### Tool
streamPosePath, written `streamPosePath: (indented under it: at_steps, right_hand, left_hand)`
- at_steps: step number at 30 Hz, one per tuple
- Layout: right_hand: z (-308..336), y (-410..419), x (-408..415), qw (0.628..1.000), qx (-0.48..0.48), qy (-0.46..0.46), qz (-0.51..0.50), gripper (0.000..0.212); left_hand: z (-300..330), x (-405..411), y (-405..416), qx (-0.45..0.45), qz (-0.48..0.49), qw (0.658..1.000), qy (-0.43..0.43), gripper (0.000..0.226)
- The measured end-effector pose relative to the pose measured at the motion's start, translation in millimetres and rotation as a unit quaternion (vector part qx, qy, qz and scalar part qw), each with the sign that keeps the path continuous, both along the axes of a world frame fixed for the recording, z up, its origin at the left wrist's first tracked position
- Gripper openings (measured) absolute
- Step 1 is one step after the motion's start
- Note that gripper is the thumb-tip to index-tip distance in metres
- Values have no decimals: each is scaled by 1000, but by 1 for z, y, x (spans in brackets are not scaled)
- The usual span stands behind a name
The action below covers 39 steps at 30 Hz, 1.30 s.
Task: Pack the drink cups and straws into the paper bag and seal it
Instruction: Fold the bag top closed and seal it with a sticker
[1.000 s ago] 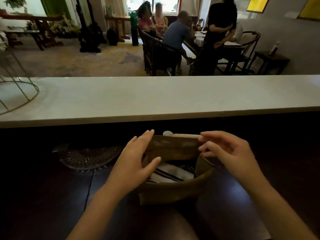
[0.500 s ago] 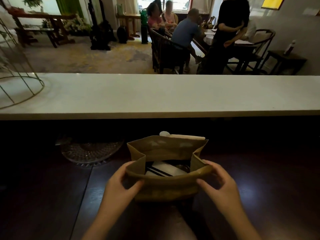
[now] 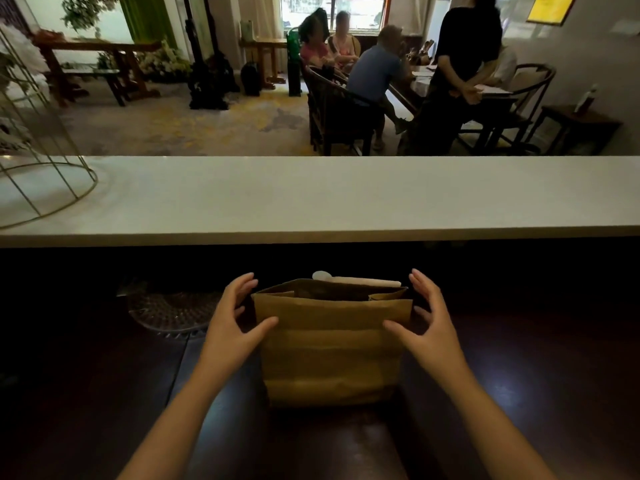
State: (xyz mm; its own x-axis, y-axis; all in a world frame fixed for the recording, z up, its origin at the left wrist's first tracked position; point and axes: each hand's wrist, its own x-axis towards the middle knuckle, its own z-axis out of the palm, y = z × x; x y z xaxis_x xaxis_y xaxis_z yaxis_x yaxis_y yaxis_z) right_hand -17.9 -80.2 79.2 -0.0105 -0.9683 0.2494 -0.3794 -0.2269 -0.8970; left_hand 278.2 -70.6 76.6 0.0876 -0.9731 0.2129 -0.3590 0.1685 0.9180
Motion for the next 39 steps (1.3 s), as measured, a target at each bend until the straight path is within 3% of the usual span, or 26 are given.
streamPosePath:
  at_steps: [3, 7, 13, 19, 24, 27, 31, 34, 35, 37, 38, 39]
  right_hand:
    - [2, -8, -3, 997, 52, 4, 65, 77]
    - [1, -16, -4, 995, 63, 18, 76, 31]
    - [4, -16, -4, 993, 86, -22, 80, 20]
    - [0, -16, -9, 991, 90, -50, 89, 14]
    - [-21, -8, -12, 984, 146, -41, 91, 16]
    - [-31, -3, -20, 979, 173, -54, 96, 16]
    - [-30, 1, -24, 962, 202, -131, 132, 13]
    - [-22, 2, -24, 953, 199, -180, 141, 48]
    - [-21, 3, -24, 955, 194, -178, 138, 49]
    - [-18, 3, -25, 963, 194, -139, 125, 30]
    - [-14, 3, -24, 962, 203, -128, 127, 10]
    - [-16, 1, -26, 967, 195, -111, 124, 15]
  left_hand:
    - [2, -1, -7, 70, -74, 994, 49, 62]
    - [1, -6, -13, 95, -72, 992, 40, 22]
    - [10, -6, -16, 94, -103, 990, -23, 13]
    - [6, -7, -20, 120, -125, 985, -11, 14]
    - [-17, -8, -5, 202, -148, 968, 35, 12]
    - [-23, -1, 6, 226, -158, 961, 19, 18]
    - [-24, 0, 10, 205, -151, 966, 51, 29]
    - [-20, -4, 8, 186, -141, 968, 92, 33]
    - [-19, -3, 6, 176, -135, 970, 95, 35]
    - [-16, 1, 4, 168, -127, 973, 92, 40]
    - [-14, 2, 2, 169, -125, 973, 90, 43]
    - [-14, 4, 1, 174, -128, 973, 83, 45]
